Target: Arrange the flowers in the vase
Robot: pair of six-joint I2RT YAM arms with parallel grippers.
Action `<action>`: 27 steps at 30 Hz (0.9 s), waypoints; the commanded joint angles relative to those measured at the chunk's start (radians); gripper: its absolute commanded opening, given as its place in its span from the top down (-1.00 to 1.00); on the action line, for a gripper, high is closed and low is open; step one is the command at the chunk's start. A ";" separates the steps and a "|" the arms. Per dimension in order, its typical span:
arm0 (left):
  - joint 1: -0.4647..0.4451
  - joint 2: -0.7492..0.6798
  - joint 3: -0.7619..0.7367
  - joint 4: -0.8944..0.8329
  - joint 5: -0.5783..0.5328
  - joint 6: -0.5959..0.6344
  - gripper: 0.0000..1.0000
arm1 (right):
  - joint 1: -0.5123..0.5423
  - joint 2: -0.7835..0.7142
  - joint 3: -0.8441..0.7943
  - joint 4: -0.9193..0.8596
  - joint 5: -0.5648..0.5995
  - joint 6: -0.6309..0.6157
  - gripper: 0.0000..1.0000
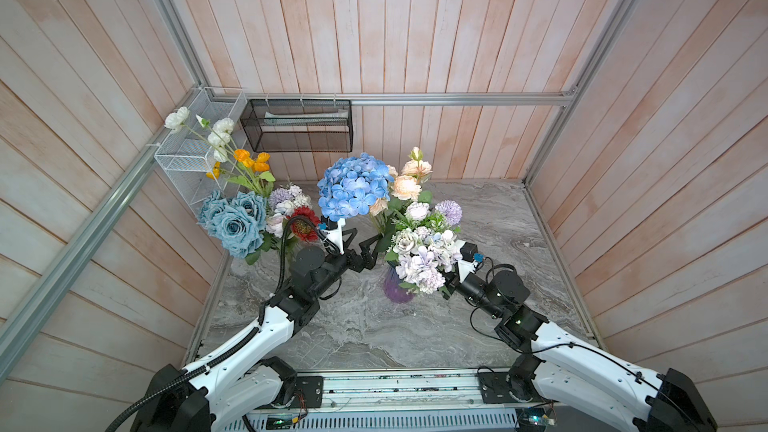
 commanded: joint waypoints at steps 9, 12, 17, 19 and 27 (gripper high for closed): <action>-0.005 -0.002 0.020 0.014 0.010 -0.011 -1.00 | -0.029 0.002 0.098 -0.400 0.136 0.042 -0.09; -0.005 -0.002 0.020 0.015 0.014 -0.014 -1.00 | -0.033 0.017 0.114 -0.435 0.142 0.054 -0.08; -0.005 -0.021 0.017 -0.007 -0.010 -0.011 -1.00 | -0.036 -0.006 0.143 -0.507 0.217 0.058 -0.08; -0.005 -0.030 0.016 -0.024 -0.038 -0.014 -1.00 | -0.038 -0.027 0.136 -0.526 0.236 0.054 -0.09; -0.004 -0.086 0.012 -0.117 -0.075 -0.026 -1.00 | -0.037 -0.064 0.040 -0.530 0.175 0.219 -0.96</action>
